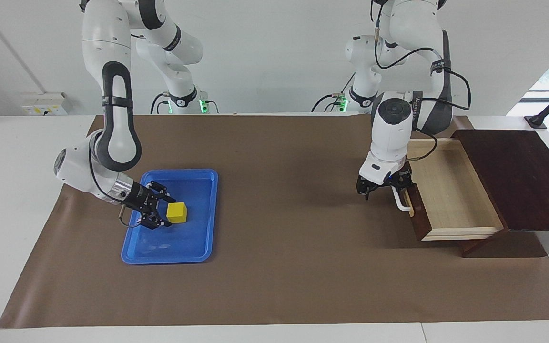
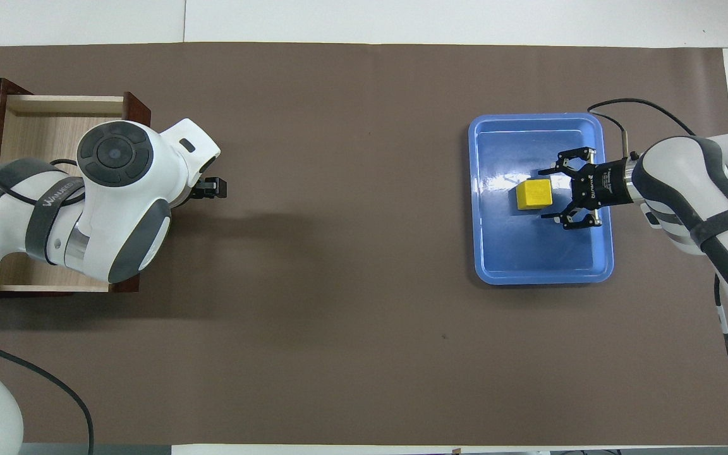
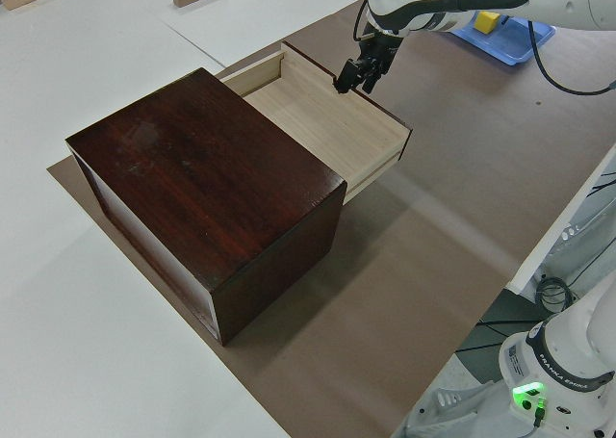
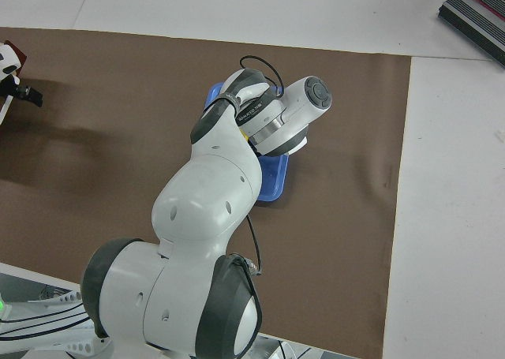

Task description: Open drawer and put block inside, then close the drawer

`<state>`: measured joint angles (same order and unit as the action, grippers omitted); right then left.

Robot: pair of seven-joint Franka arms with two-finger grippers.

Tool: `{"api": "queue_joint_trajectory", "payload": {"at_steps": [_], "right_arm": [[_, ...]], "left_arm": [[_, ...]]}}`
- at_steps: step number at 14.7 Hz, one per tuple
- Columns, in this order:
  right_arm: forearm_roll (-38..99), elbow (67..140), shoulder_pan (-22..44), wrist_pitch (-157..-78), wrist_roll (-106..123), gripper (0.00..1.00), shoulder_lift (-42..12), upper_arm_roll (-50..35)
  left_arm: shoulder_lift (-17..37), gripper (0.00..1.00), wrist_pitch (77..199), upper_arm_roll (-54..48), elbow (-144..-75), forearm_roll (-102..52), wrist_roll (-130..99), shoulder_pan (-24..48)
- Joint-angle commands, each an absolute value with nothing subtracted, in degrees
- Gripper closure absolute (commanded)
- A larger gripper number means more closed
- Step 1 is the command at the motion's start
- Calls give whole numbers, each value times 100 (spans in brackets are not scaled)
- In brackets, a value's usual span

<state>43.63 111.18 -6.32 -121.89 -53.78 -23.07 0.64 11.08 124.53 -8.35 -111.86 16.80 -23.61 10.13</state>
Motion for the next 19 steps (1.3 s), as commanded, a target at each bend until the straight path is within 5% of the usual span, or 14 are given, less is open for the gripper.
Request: {"api": "queue_joint_trajectory", "payload": {"at_steps": [1,4,9,14,19], "right_arm": [[4500,11355,-642,-12374,-5194,10,-2162,44],[4570,11461,-642,-12480,-5107,14,-2145,44],[4597,11470,-642,-12489,-4878,39,-2145,44],[4588,11400,-650,-12393,-4615,100,-2145,44],[4579,11329,-642,-12419,-4570,100,-2162,44]], "left_arm": [[1160,0,12331,-800,-11153,1468,-2452,976],[1186,0,12122,-782,-10979,1494,-2461,975],[1248,0,11523,-800,-10477,1529,-2452,976],[1257,0,10858,-861,-9960,1442,-2504,993],[1239,0,9828,-1046,-9142,977,-2697,1002]]}}
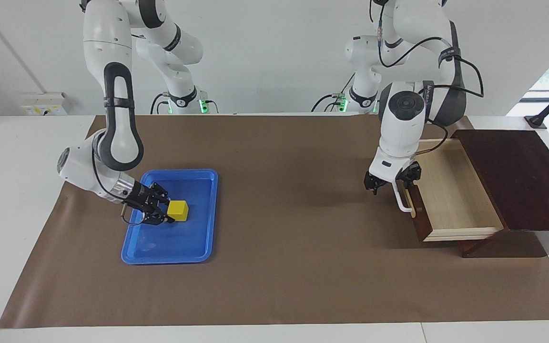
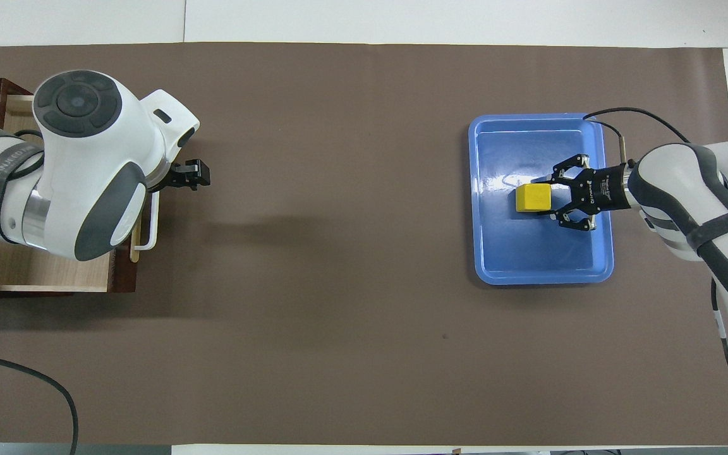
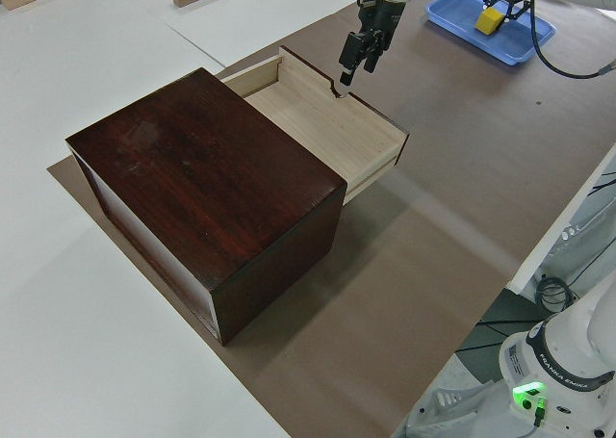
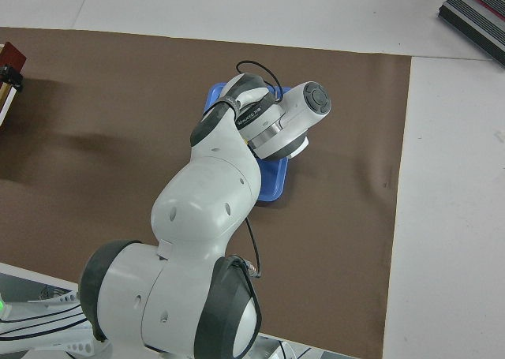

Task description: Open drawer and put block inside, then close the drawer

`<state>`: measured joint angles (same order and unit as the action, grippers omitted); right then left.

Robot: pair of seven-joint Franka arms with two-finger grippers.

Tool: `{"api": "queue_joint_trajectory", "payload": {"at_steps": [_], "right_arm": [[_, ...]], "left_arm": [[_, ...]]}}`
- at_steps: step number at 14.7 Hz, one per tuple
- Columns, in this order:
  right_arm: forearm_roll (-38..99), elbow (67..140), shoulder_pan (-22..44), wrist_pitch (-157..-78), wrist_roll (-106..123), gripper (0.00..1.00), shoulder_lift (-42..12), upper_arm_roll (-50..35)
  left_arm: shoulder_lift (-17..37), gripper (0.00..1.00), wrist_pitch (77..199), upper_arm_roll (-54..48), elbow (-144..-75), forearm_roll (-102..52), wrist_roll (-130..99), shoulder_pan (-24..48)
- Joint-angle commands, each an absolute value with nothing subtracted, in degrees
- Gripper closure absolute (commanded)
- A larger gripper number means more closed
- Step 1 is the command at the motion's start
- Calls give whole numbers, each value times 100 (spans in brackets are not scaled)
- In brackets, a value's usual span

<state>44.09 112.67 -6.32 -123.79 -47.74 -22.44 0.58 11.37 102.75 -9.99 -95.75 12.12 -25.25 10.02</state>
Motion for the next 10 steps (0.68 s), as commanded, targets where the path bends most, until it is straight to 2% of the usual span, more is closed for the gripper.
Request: {"api": "queue_joint_trajectory", "payload": {"at_steps": [1,5,10], "right_arm": [[4579,11294,-642,-12393,-4570,100,-2162,44],[4500,10523,-563,-11708,-5113,100,-2197,44],[4474,9942,148,-11742,-6238,100,-2259,53]], "left_arm": [[1239,0,9730,-1055,-9019,889,-2829,1002],[1134,0,9641,-1099,-8930,458,-3732,1002],[941,0,9624,-1072,-8895,255,-4778,1028]]}}
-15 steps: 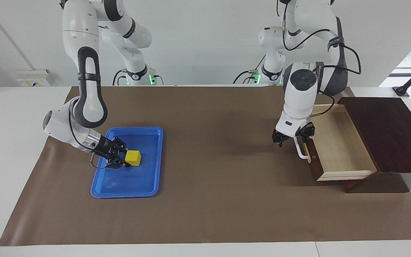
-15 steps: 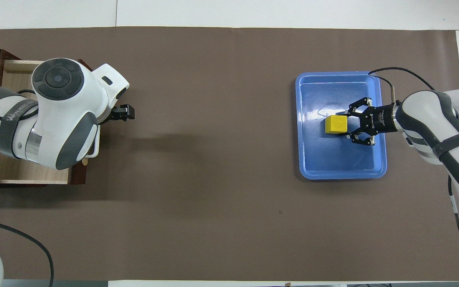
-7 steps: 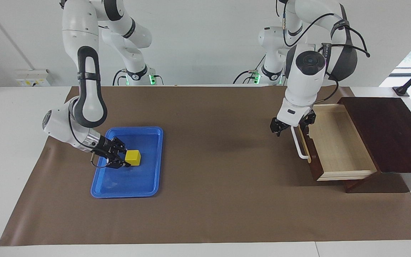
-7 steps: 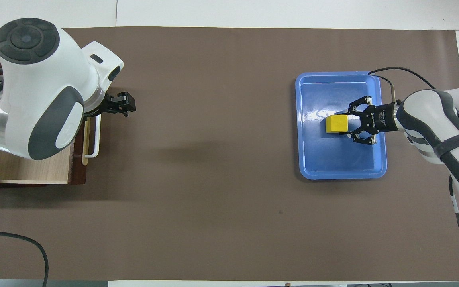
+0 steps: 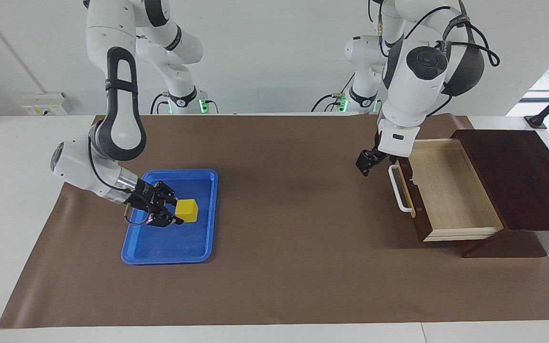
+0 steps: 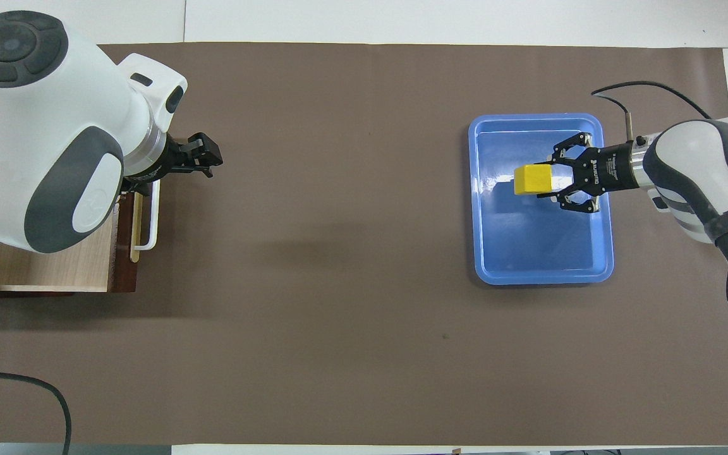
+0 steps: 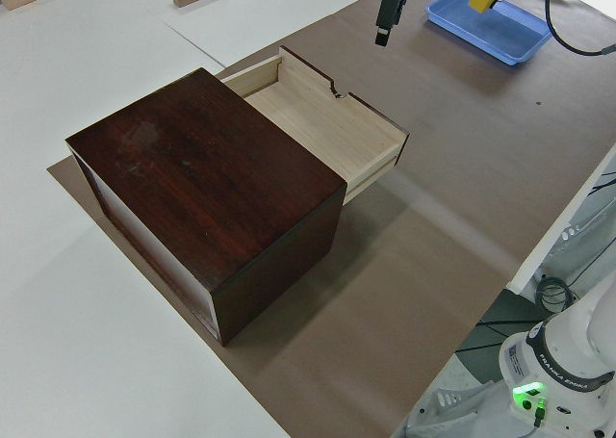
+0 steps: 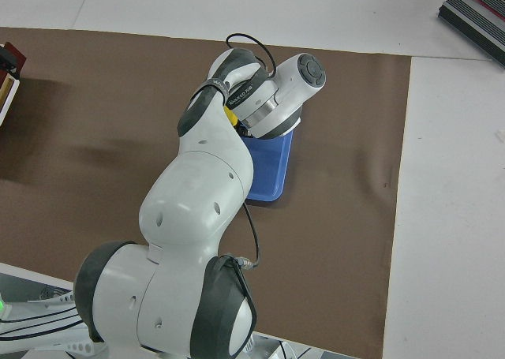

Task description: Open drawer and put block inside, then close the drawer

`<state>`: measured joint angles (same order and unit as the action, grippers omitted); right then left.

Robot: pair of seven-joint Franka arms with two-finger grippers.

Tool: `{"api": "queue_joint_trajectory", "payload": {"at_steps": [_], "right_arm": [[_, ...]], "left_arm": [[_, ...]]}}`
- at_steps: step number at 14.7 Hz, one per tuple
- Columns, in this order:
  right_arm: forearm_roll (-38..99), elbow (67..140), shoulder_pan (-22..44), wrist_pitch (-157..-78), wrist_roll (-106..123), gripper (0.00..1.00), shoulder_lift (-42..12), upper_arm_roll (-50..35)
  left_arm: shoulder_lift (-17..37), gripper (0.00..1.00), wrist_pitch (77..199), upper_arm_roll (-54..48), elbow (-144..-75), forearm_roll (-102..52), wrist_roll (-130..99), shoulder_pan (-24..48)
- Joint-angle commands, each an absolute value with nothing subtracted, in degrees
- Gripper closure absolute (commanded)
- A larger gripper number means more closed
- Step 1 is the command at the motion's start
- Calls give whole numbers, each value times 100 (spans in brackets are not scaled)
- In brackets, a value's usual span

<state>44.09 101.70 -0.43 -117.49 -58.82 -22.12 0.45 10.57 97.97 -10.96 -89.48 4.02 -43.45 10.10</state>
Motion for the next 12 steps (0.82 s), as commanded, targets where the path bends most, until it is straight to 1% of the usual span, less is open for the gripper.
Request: {"api": "queue_joint_trajectory", "payload": {"at_steps": [1,2,5,8,12], "right_arm": [[4448,9810,280,-11742,-6475,100,-2302,53],[4334,9661,455,-11742,-6791,100,-2346,53],[3736,9317,1272,-11812,-7985,100,-2452,53],[3814,9202,1572,-12031,-8445,100,-2496,44],[4033,9211,1714,-12146,-8622,100,-2496,35]], "left_arm": [[923,0,9624,-1072,-8895,246,-5155,1037],[914,0,9624,-1090,-8895,237,-5612,1037],[914,0,9677,-1090,-8886,-105,-7263,1072],[1002,0,9729,-1090,-8579,-105,-8671,1204],[1037,0,10124,-1090,-8604,-105,-10657,1318]]}}
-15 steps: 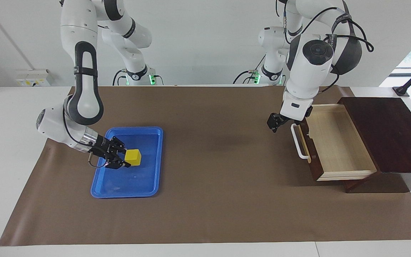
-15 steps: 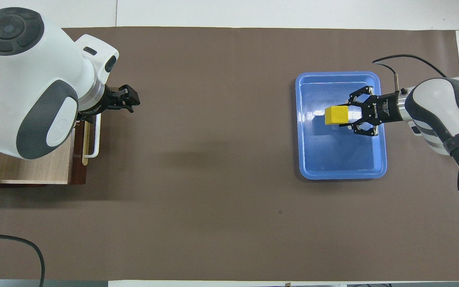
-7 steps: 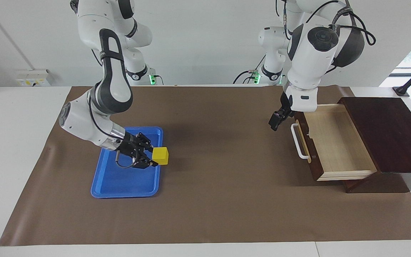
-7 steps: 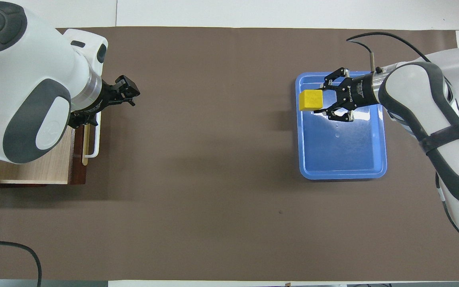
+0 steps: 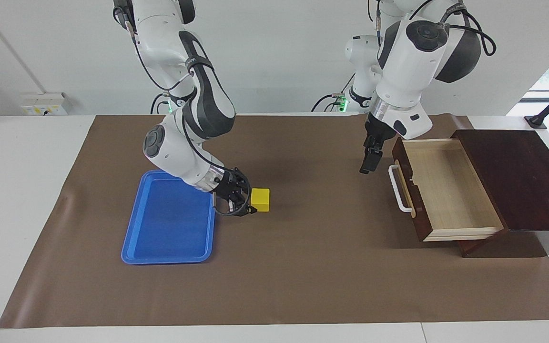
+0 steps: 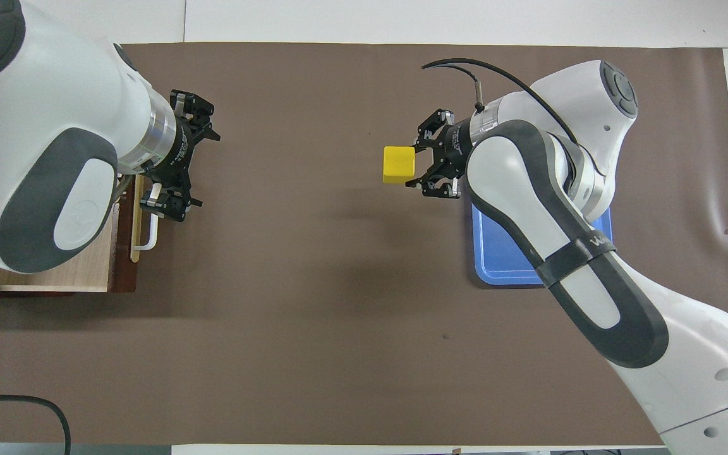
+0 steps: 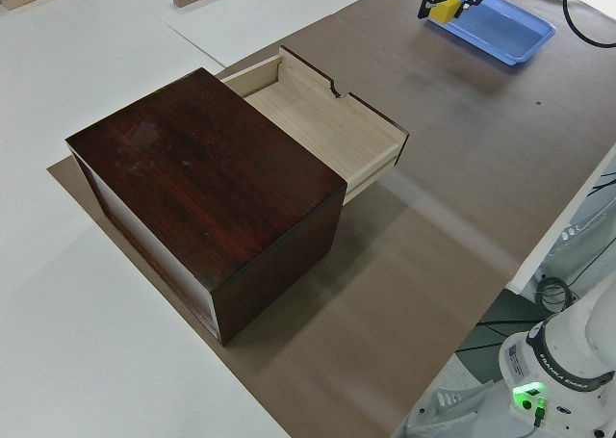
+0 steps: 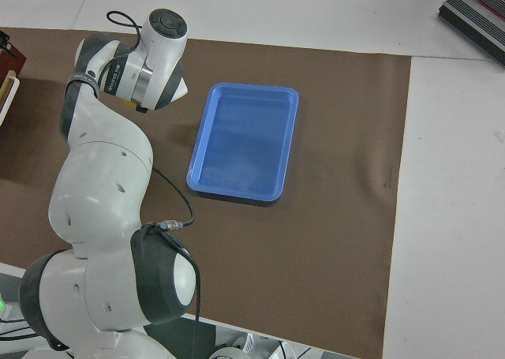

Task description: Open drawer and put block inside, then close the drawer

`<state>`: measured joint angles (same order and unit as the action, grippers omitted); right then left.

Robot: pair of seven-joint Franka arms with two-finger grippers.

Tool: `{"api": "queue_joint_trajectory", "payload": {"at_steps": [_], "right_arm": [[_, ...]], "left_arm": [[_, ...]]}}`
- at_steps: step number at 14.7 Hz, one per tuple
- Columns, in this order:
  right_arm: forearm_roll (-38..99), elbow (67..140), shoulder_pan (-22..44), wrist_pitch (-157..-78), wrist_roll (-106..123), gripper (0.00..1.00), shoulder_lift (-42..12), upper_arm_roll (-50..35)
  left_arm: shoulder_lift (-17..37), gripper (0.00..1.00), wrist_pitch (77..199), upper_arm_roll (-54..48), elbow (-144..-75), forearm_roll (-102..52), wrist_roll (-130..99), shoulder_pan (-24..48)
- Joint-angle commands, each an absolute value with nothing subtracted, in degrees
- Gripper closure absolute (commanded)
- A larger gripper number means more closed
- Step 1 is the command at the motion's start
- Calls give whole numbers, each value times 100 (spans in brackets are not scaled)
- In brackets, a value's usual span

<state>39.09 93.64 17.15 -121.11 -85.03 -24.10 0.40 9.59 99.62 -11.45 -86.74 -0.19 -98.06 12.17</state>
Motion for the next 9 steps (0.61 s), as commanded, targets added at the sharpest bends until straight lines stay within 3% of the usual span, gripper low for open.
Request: {"api": "queue_joint_trajectory", "payload": {"at_steps": [1,7,9], "right_arm": [[4121,9220,1783,-12251,-8639,100,-2496,26],[4386,9211,1995,-12515,-8763,100,-2514,18],[4386,9228,2039,-12542,-8763,100,-2514,26]], "left_arm": [[1159,0,10099,-1090,-8596,-97,-10913,1423],[2345,0,10090,-1011,-7385,193,-12234,2179],[3046,0,9793,-932,-6561,246,-12278,2503]]}}
